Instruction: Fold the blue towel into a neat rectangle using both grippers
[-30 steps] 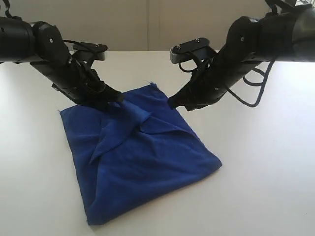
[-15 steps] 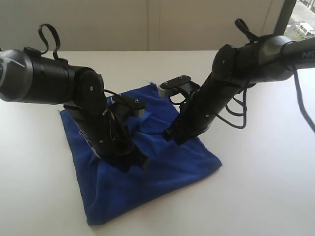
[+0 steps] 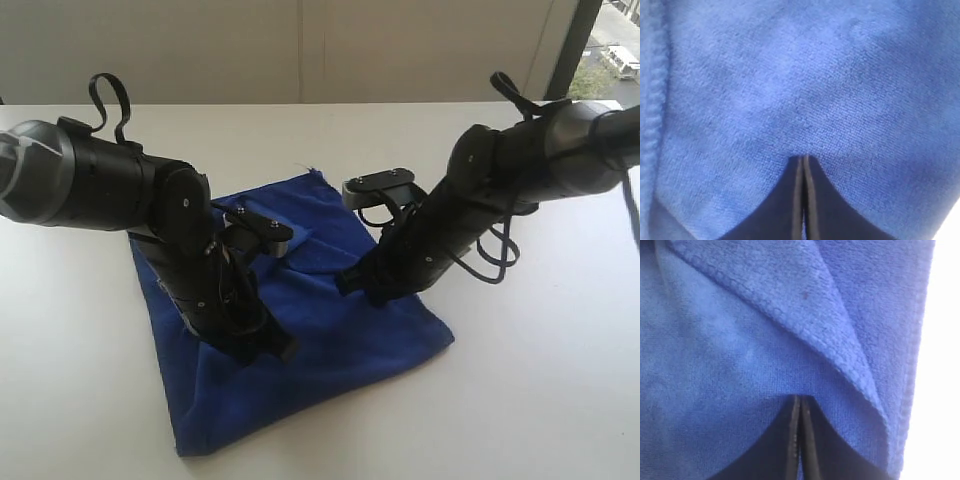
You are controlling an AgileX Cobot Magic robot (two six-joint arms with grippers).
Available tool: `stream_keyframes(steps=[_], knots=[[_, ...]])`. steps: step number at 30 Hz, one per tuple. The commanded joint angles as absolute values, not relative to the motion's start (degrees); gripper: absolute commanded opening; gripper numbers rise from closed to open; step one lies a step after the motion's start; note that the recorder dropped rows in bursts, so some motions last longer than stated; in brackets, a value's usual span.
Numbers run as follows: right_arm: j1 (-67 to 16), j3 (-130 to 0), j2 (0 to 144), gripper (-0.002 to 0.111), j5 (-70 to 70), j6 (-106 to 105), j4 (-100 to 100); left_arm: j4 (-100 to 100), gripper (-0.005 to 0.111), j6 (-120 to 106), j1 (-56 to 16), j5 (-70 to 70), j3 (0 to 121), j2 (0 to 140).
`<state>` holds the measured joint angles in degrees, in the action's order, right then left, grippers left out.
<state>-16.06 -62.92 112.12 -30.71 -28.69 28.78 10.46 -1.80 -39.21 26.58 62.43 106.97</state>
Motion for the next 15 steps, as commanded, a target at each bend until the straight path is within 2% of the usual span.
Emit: stream_keyframes(steps=[1, 7, 15], knots=[[-16.0, -58.3, 108.5, 0.0, -28.1, -26.6, 27.0, 6.8, 0.0, -0.9, -37.1, 24.9, 61.3, 109.1], [-16.1, -53.7, 103.0, 0.0, -27.0, -25.4, 27.5, 6.8, 0.0, 0.0, -32.2, 22.0, 61.3, 109.1], [-20.1, -50.6, 99.6, 0.0, -24.5, -23.8, 27.7, 6.8, 0.0, -2.2, -31.4, 20.7, 61.3, 109.6]])
